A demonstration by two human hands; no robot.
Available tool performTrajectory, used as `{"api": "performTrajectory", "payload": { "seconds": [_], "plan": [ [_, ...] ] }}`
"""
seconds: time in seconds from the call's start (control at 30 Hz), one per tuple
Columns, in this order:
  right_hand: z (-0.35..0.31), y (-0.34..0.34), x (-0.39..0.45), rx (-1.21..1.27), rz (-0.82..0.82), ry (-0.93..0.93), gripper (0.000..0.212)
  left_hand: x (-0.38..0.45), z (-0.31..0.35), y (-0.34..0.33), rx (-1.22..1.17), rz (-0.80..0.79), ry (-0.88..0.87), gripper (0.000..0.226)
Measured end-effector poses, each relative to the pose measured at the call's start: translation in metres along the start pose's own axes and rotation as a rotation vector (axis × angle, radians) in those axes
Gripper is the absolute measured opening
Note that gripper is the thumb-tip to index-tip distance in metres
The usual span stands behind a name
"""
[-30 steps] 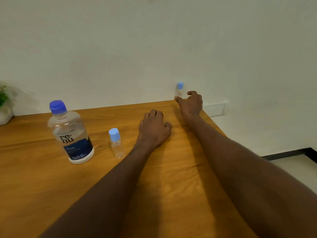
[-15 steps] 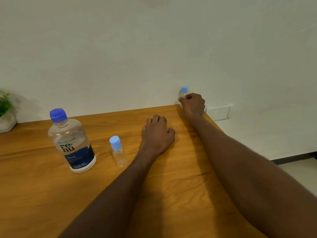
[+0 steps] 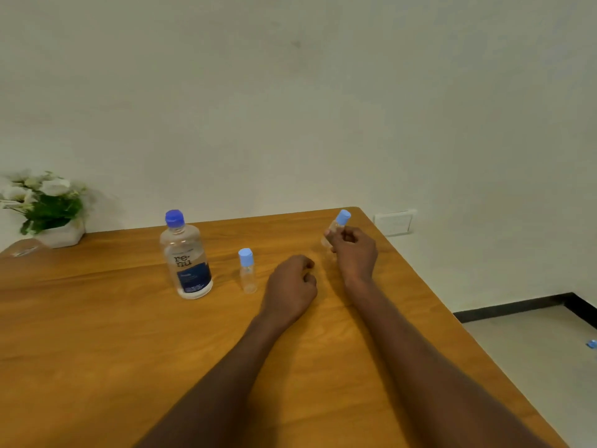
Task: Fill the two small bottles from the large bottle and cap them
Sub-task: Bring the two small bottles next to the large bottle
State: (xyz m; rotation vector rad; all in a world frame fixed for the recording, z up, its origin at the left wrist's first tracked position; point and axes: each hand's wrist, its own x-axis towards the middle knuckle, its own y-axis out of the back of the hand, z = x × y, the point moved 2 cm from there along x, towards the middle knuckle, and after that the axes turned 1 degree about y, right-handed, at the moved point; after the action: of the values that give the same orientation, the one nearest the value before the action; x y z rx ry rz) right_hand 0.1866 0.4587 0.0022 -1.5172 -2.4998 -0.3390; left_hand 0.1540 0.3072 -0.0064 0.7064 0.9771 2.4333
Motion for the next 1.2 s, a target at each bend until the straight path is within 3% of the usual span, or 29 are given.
{"api": "performTrajectory", "payload": {
  "seconds": [0.23, 0.37, 0.53, 0.87, 0.97, 1.1, 1.2],
  "plan": [
    [-0.024, -0.011, -0.069, -0.073, -0.131, 0.032, 0.027, -0.077, -0.020, 0.051, -0.033, 0.017, -0.044, 0.030],
    [-0.031, -0.022, -0.094, -0.095, -0.207, 0.066, 0.020, -0.106, -0.040, 0.074, -0.033, 0.091, 0.016, 0.025],
    [-0.038, -0.039, -0.110, -0.166, -0.253, 0.095, 0.022, -0.108, -0.054, 0.099, -0.068, 0.362, 0.169, 0.018],
    [-0.035, -0.044, -0.106, -0.258, -0.282, 0.149, 0.028, -0.081, -0.056, 0.099, -0.054, 0.415, 0.206, 0.037],
    [-0.034, -0.044, -0.107, -0.295, -0.294, 0.153, 0.037, -0.078, -0.057, 0.098, -0.033, 0.413, 0.207, 0.036],
    [-0.035, -0.042, -0.109, -0.350, -0.308, 0.124, 0.073, -0.081, -0.058, 0.099, -0.097, 0.449, 0.224, 0.030],
    [-0.038, -0.034, -0.115, -0.325, -0.294, 0.124, 0.069, -0.085, -0.055, 0.103, -0.177, 0.481, 0.232, 0.016]
  ]
}}
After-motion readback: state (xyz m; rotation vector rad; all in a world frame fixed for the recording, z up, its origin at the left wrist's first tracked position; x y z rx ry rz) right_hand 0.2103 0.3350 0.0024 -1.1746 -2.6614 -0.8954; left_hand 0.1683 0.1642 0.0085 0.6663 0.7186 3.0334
